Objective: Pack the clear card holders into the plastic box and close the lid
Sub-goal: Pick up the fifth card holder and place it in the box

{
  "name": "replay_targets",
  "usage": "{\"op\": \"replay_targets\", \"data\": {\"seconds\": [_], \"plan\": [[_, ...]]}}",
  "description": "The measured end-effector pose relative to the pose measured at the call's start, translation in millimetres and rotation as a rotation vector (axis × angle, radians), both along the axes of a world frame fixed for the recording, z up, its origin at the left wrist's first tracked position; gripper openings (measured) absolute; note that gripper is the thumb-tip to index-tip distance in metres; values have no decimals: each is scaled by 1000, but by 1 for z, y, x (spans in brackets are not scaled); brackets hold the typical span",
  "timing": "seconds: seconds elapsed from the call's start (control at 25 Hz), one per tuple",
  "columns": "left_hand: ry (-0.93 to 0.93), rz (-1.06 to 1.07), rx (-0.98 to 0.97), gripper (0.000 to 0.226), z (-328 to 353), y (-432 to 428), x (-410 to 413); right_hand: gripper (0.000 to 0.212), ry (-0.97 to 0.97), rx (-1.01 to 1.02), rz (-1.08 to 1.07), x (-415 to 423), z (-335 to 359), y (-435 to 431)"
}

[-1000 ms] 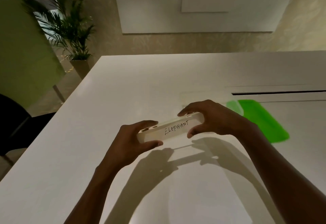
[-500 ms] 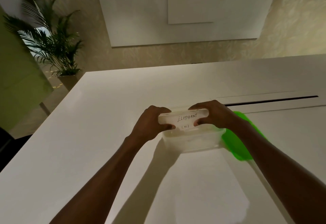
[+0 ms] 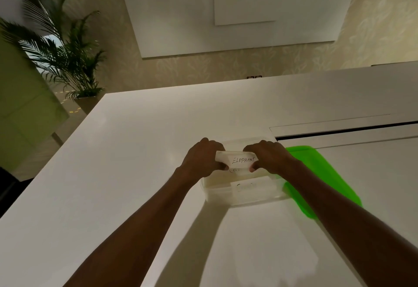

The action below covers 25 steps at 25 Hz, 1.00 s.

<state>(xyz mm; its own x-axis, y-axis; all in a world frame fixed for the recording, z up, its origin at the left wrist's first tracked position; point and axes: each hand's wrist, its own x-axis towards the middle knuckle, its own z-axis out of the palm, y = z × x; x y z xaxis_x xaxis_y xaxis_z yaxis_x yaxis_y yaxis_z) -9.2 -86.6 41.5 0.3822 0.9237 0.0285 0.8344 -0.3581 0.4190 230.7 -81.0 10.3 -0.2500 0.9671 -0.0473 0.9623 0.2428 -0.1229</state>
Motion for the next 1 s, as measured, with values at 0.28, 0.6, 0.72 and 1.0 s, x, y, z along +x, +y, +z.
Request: {"op": "replay_targets", "data": {"seconds": [0.28, 0.6, 0.72, 1.0], "plan": [[123, 38, -68, 49, -15, 2, 5, 53, -56, -1, 6, -3, -9, 0], [328, 40, -17, 47, -26, 10, 17, 60, -132, 54, 8, -5, -14, -2], [389, 23, 45, 48, -31, 10, 17, 59, -105, 45, 0, -4, -15, -3], [231, 25, 41, 61, -23, 1, 14, 60, 62, 52, 32, -1, 2, -15]]}}
